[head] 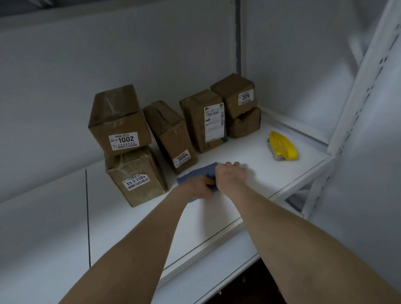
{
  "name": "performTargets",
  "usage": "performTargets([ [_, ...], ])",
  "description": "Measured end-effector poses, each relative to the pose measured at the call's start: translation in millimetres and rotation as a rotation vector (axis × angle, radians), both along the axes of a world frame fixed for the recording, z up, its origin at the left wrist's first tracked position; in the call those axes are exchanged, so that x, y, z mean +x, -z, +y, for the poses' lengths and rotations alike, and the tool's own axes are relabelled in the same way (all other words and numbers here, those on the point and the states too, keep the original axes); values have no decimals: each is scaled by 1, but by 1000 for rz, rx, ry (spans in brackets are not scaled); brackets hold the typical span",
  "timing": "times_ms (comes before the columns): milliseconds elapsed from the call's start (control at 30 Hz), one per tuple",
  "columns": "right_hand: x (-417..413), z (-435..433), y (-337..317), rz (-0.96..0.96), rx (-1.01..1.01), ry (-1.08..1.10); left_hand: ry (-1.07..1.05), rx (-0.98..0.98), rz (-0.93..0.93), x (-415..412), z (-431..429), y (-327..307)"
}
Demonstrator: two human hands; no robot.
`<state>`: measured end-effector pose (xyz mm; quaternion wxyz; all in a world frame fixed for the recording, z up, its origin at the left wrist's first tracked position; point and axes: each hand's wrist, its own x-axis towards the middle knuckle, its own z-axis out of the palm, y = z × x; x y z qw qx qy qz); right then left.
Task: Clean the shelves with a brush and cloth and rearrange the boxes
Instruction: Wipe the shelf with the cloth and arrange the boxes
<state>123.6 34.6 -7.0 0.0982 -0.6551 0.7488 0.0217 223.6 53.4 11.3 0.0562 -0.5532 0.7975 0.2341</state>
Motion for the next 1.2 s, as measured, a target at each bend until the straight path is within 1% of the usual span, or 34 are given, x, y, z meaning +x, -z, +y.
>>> performTargets([
  [67, -12, 1, 0, 22, 14, 39, 17, 30, 11, -16, 4, -3],
  [167, -20, 6, -5, 35, 34, 68, 44, 100, -26, -28, 8, -6],
  [300, -19, 16, -12, 58, 43, 56, 43, 177, 23, -25, 13, -10],
  [433, -13, 25, -19, 75, 109, 41, 34, 213, 29, -17, 20, -13],
  [567, -2, 28, -28, 140, 150, 35, 69, 159, -32, -9, 27, -23],
  [600, 2, 27, -31, 144, 120, 34, 55, 118, -47, -6, 27, -28],
  [667, 15, 24, -44, 120, -8, 23, -5, 8, -25, 4, 27, -42],
  [733, 35, 19, -63, 53, -157, 13, -96, -89, 80, 22, 25, -60],
  [833, 70, 12, -97, -97, -308, 29, -240, -178, 249, 54, 22, -91],
  [933, 99, 5, -128, -304, -398, 93, -359, -234, 380, 80, 20, -121],
  [1000, 113, 4, -146, -480, -441, 137, -410, -282, 494, 97, 22, -141],
  [1067, 124, 3, -158, -620, -471, 162, -428, -396, 623, 114, 27, -159],
  [1100, 129, 3, -162, -669, -474, 165, -427, -490, 644, 122, 29, -167],
  [1133, 133, 2, -164, -716, -466, 158, -430, -602, 617, 131, 29, -173],
  [1200, 142, 3, -167, -805, -422, 112, -491, -804, 507, 151, 25, -180],
])
